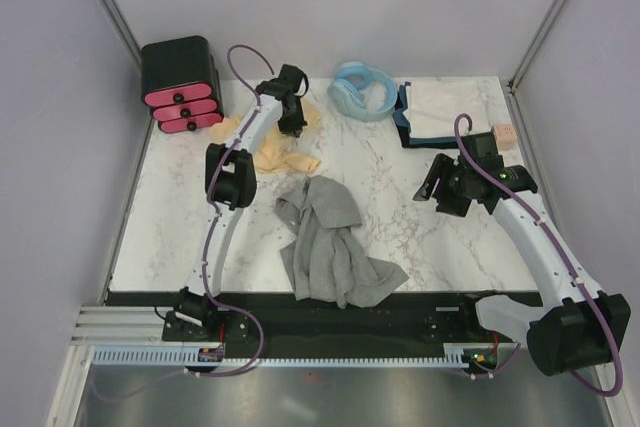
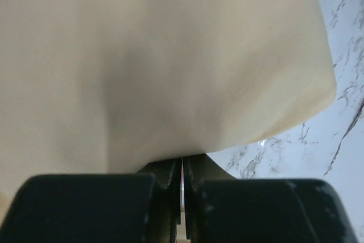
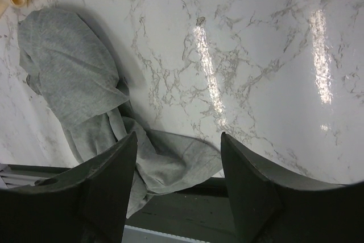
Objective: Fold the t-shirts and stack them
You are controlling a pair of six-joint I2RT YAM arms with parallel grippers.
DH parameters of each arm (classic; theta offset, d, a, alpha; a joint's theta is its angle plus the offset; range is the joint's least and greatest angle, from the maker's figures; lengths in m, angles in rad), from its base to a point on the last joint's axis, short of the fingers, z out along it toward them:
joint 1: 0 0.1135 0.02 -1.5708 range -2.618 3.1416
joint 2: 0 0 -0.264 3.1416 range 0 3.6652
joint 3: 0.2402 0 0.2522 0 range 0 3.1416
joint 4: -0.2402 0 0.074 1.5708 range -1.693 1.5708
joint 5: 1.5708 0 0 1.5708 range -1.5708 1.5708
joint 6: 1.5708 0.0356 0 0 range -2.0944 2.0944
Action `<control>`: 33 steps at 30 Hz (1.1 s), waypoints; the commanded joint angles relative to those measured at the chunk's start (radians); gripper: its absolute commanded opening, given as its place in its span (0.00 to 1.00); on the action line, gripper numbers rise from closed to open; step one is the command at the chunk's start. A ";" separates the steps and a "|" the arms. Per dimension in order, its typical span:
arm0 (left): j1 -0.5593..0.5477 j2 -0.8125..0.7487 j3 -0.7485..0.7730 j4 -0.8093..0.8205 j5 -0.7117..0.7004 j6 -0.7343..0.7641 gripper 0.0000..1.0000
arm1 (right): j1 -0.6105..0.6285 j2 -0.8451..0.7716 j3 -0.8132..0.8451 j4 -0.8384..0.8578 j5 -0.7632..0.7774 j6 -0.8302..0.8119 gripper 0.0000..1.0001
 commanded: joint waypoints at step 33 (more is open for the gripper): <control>0.271 -0.683 -0.312 0.285 -0.174 0.038 0.62 | 0.007 0.152 0.040 0.156 -0.100 -0.115 0.68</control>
